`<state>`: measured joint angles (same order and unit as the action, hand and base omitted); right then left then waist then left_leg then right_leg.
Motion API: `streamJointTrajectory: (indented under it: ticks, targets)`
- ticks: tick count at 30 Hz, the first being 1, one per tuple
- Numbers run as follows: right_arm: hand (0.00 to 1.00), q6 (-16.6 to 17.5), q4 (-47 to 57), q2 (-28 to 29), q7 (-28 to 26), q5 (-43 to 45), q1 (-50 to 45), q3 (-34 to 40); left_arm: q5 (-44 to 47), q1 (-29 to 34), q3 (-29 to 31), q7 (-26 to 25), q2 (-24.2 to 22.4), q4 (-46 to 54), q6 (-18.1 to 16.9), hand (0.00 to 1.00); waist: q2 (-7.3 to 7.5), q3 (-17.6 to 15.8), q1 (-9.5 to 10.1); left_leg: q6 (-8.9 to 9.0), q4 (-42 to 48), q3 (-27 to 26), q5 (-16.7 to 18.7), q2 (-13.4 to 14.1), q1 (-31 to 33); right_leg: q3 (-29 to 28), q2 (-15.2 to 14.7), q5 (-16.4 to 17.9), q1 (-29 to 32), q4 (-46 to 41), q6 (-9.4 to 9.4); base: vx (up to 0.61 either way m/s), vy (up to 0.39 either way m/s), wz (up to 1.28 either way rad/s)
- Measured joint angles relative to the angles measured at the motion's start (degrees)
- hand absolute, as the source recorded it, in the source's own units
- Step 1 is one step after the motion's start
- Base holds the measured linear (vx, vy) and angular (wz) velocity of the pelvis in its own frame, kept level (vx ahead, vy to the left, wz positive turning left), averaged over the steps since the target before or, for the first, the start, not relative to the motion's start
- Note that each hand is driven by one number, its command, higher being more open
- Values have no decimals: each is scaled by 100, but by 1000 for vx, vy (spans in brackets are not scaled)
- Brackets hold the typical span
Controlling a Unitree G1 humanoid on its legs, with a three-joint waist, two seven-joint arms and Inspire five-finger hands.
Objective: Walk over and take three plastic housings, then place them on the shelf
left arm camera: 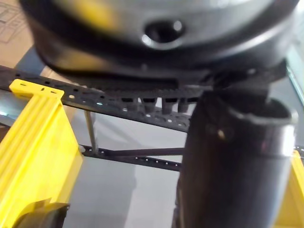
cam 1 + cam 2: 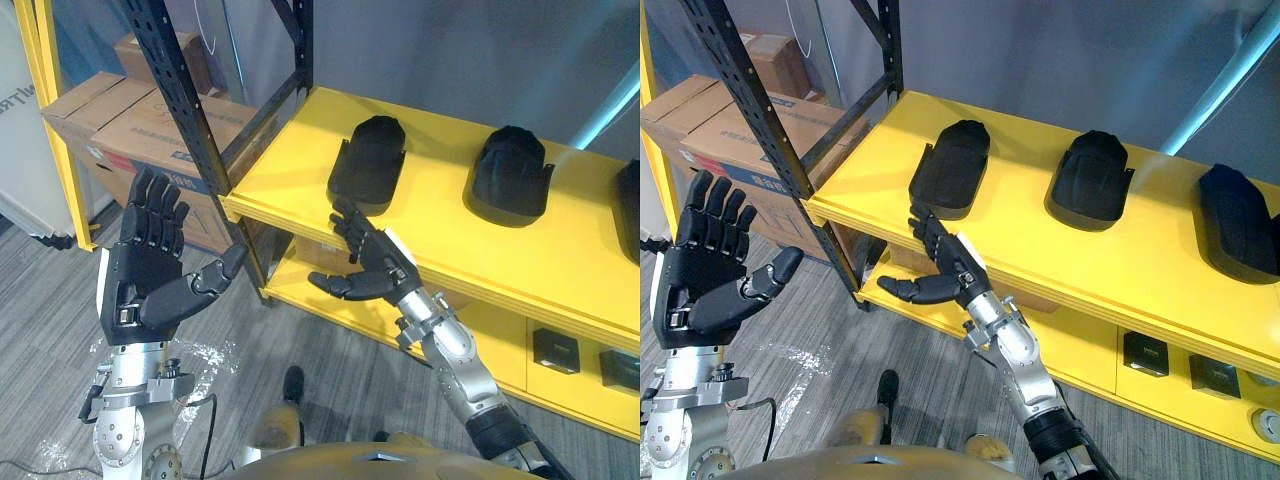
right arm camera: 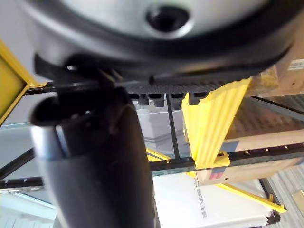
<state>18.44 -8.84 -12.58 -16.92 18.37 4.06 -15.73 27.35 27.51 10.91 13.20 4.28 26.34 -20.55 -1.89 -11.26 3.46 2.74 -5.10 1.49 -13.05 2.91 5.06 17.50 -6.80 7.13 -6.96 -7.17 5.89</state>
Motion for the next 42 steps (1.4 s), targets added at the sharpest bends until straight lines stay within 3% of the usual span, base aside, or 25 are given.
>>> streamJointTrajectory:
  ticks: [9, 13, 23, 30, 36, 42]
  targets:
    - [100, -42, -82, 134, 271, -40, 420, 277, 4, -51, -244, -4, 0, -292, 208, 100, -26, -241, 64, 38, 19, 48, -62, 43, 42, 20, 23, 40, 99, -214, -58, -1, -25, 1]
    - [100, -185, -537, 122, 398, -424, 769, 335, 6, -61, -323, -9, -1, -298, 218, 100, -80, -346, 100, 79, 19, 76, -92, 77, 45, 24, 38, 114, 162, -368, -107, -43, -30, 1]
    - [100, -171, -721, 109, 394, -472, 1448, 453, 7, -91, -336, -60, -1, -332, 226, 100, -208, -640, 111, 110, 24, 136, -156, 180, 253, 85, 96, 220, 478, -672, -165, -37, -30, 4]
    - [100, -118, -856, 120, 728, -818, 1783, 445, 7, -290, -343, -138, 0, -333, 226, 100, -245, -787, 122, 107, 24, 158, -189, 186, 255, 91, 67, 359, 579, -934, -196, -4, -29, 1]
    - [100, -120, -1123, 117, 1216, -914, 2209, 466, 7, -300, -390, -191, -2, -335, 225, 100, -367, -907, 142, 107, 24, 175, -189, 193, 269, 118, 67, 379, 602, -988, -208, -3, -6, 0]
    - [100, -177, -1174, 106, 1490, -1255, 2419, 514, 7, -329, -391, -220, -2, -335, 225, 100, -351, -919, 199, 115, 27, 192, -216, 188, 347, 128, 63, 403, 680, -1020, -201, 24, -22, 2]
